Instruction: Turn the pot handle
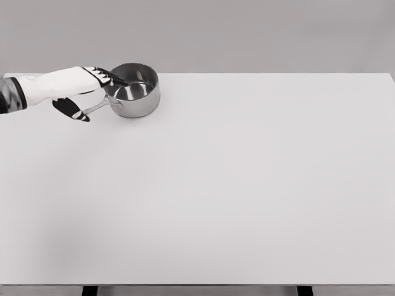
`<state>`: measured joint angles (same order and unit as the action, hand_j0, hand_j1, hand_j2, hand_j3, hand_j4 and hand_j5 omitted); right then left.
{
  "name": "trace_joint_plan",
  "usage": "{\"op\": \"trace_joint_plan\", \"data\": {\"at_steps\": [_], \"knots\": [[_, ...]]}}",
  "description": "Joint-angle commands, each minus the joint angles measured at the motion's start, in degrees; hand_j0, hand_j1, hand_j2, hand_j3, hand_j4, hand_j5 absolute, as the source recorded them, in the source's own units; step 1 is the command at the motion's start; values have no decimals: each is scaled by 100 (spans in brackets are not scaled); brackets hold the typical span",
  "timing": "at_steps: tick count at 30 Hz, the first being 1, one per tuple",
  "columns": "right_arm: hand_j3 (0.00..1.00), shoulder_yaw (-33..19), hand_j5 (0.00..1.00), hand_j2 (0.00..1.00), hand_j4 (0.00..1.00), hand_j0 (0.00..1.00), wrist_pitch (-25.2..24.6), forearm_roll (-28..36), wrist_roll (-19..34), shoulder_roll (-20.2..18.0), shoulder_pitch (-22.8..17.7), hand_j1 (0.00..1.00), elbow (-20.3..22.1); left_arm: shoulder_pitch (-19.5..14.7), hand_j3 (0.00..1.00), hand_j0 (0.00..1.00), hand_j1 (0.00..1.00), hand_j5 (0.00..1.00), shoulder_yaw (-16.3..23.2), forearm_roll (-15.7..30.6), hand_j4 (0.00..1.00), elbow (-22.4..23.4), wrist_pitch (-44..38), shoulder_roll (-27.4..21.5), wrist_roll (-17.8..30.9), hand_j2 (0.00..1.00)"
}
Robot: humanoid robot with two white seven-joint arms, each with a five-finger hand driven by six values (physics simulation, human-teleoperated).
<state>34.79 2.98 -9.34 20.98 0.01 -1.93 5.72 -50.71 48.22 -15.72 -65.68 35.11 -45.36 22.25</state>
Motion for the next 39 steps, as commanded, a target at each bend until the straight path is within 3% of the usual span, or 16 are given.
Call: {"op": "trace_joint_plan", "data": {"at_steps": [1, 10, 26, 39], "knots": [[100, 2, 100, 100, 100, 100, 1, 2, 2, -1, 0, 100, 0, 0, 100, 100, 100, 100, -6, -212, 100, 178, -11, 54, -19, 100], [100, 2, 100, 100, 100, 100, 1, 2, 2, -1, 0, 100, 0, -9, 100, 100, 100, 100, -6, -476, 100, 495, -11, 54, -458, 100], [100, 2, 100, 100, 100, 100, 1, 2, 2, -1, 0, 100, 0, -9, 100, 100, 100, 100, -59, -713, 100, 785, -258, 221, -590, 100], [100, 2, 100, 100, 100, 100, 1, 2, 2, -1, 0, 100, 0, -35, 100, 100, 100, 100, -102, -1302, 100, 1198, -1225, 423, -1759, 100]]}}
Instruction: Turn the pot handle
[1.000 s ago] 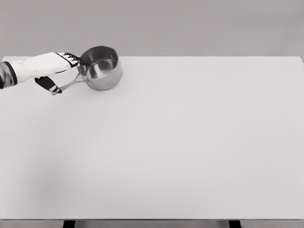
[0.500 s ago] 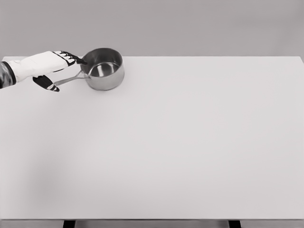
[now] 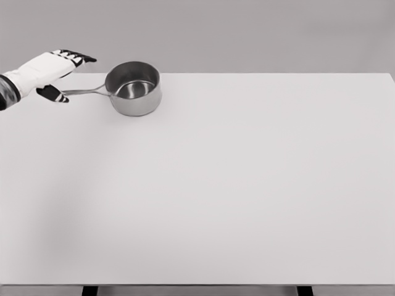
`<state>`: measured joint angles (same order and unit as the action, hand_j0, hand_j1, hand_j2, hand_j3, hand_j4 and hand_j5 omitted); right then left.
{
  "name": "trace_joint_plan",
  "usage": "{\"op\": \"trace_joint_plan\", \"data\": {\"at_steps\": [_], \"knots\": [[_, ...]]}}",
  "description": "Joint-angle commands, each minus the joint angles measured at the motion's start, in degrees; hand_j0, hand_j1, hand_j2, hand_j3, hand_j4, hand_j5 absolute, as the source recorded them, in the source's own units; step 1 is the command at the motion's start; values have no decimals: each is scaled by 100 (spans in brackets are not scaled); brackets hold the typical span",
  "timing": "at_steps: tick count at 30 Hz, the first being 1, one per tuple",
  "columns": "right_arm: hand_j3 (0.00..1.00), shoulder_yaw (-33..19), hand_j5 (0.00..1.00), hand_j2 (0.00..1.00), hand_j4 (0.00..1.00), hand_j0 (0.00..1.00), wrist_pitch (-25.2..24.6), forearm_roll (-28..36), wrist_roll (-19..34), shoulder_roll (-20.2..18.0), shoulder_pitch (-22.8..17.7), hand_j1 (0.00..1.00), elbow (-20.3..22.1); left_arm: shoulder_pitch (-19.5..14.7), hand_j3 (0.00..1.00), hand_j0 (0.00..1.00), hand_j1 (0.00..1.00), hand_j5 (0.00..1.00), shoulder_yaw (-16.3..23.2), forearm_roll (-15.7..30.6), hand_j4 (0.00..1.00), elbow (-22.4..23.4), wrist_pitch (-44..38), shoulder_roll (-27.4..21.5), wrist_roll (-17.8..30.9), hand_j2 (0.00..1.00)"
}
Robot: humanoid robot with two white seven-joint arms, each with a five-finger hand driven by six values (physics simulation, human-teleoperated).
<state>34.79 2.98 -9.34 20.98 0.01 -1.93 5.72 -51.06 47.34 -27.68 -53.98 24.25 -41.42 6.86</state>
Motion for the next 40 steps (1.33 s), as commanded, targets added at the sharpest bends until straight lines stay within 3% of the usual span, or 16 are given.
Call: {"op": "trace_joint_plan", "data": {"at_steps": [1, 9, 12, 16, 22, 24, 25, 28, 31, 33, 35, 40], "knots": [[100, 2, 100, 100, 100, 100, 1, 2, 2, -1, 0, 100, 0, 0, 100, 100, 100, 100, -14, -168, 100, 28, -210, 38, -237, 100], [100, 2, 100, 100, 100, 100, 1, 2, 2, -1, 0, 100, 0, -18, 100, 100, 100, 100, -14, -203, 100, 28, -298, 64, -378, 100], [100, 2, 100, 100, 100, 100, 1, 2, 2, -1, 0, 100, 0, -18, 100, 100, 100, 100, -14, -528, 100, 19, -544, 91, -606, 100], [100, 2, 100, 100, 100, 100, 1, 2, 2, -1, 0, 100, 0, -18, 100, 100, 100, 100, -14, -546, 100, -7, -545, 73, -598, 100], [100, 2, 100, 100, 100, 100, 1, 2, 2, -1, 0, 100, 0, 9, 100, 100, 100, 100, 3, -353, 100, -148, 290, -120, -589, 100], [100, 2, 100, 100, 100, 100, 1, 2, 2, -1, 0, 100, 0, 18, 100, 100, 100, 100, 30, 139, 100, -587, 1075, -550, -580, 100], [100, 2, 100, 100, 100, 100, 1, 2, -6, -1, 0, 100, 0, 18, 100, 100, 100, 100, 65, 420, 100, -1035, 1075, -954, -563, 100], [100, 2, 100, 100, 100, 100, 1, 2, 2, -1, 0, 100, 0, 26, 100, 100, 100, 100, 276, 517, 100, -2395, 1075, -2096, -563, 100], [100, 2, 100, 100, 100, 100, 1, 2, 2, -1, 0, 100, 0, 457, 100, 100, 100, 100, 337, 483, 100, -3970, 1075, -2274, -545, 100], [100, 2, 100, 100, 100, 100, 1, 2, 2, -1, 0, 100, 0, 580, 100, 100, 100, 100, 557, 483, 100, -4384, 1075, -2221, -440, 100], [100, 2, 100, 100, 100, 100, 1, 2, 2, -1, 0, 100, 0, 975, 100, 100, 100, 100, 592, 483, 100, -4622, 1075, -2195, -413, 100], [100, 2, 100, 100, 100, 100, 1, 2, 2, -1, 0, 100, 0, 1292, 100, 100, 100, 100, 663, 465, 100, -4613, 1075, -2054, -299, 100]]}}
